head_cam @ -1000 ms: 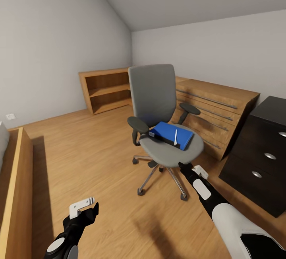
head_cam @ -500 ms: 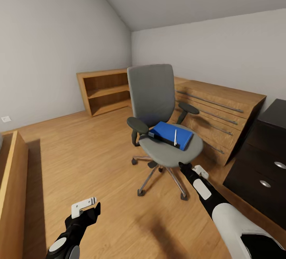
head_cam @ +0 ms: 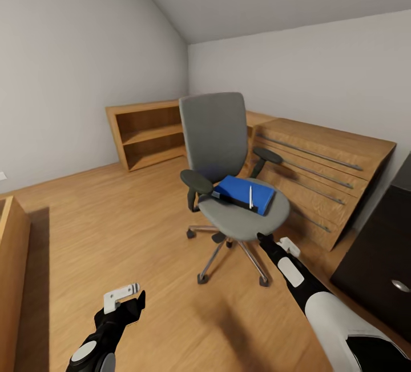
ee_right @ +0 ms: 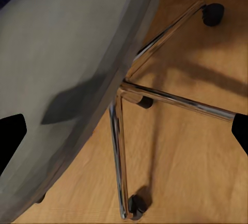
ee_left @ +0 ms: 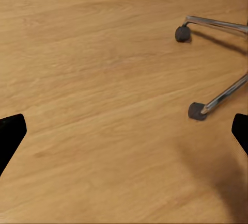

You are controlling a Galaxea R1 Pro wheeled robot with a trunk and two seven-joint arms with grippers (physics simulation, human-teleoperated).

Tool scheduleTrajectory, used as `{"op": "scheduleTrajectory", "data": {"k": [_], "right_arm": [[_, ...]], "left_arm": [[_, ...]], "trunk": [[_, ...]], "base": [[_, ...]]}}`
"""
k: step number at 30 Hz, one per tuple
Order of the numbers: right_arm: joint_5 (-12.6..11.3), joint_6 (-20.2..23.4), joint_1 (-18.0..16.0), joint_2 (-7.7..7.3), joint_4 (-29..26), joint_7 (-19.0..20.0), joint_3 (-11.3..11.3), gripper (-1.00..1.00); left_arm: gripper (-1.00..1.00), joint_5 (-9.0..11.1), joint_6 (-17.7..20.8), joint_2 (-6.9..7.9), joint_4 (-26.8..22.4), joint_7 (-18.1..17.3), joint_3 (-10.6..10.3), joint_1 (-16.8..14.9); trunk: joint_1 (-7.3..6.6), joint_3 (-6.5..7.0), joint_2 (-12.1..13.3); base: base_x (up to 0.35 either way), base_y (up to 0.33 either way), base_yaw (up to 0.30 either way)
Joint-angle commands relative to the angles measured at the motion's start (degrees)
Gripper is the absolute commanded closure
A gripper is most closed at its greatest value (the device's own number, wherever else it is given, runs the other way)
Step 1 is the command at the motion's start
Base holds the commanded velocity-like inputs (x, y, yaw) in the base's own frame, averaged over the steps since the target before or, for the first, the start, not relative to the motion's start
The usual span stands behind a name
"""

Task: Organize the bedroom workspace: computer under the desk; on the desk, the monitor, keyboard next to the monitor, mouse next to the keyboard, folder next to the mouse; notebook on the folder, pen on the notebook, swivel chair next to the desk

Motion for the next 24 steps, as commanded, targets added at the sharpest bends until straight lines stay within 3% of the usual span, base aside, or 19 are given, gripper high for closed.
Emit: {"op": "scheduleTrajectory", "data": {"k": [1, 10, 13, 17, 24], "right_arm": [[-0.44, 0.12, 0.01, 0.02, 0.01, -0.01, -0.06, -1.00], [-0.44, 0.11, 0.02, 0.02, -0.02, -0.01, -0.03, -1.00], [-0.44, 0.11, 0.02, 0.02, -0.02, 0.07, -0.03, -1.00], [-0.41, 0.11, 0.02, 0.02, -0.02, 0.08, -0.03, -1.00], [-0.36, 0.11, 0.02, 0.02, -0.02, 0.08, -0.03, -1.00]], "left_arm": [[-1.00, 0.60, 0.20, -0.03, -0.10, 0.33, 0.01, -0.02], [-1.00, 0.66, 0.20, -0.03, -0.11, 0.33, 0.01, -0.04], [-1.00, 0.69, 0.20, -0.03, -0.09, 0.33, 0.01, -0.04], [-1.00, 0.64, 0.20, -0.03, -0.06, 0.40, 0.01, -0.03], [-1.00, 0.61, 0.20, -0.03, -0.06, 0.58, -0.07, -0.02]], "trunk": [[0.04, -0.04, 0.00], [0.04, -0.04, 0.00], [0.04, -0.04, 0.00], [0.04, -0.04, 0.00], [0.04, -0.04, 0.00]], "base": [[0.315, 0.000, 0.000], [0.320, 0.000, 0.000], [0.064, 0.000, 0.000], [-0.050, 0.000, 0.000], [-0.285, 0.000, 0.000]]}}
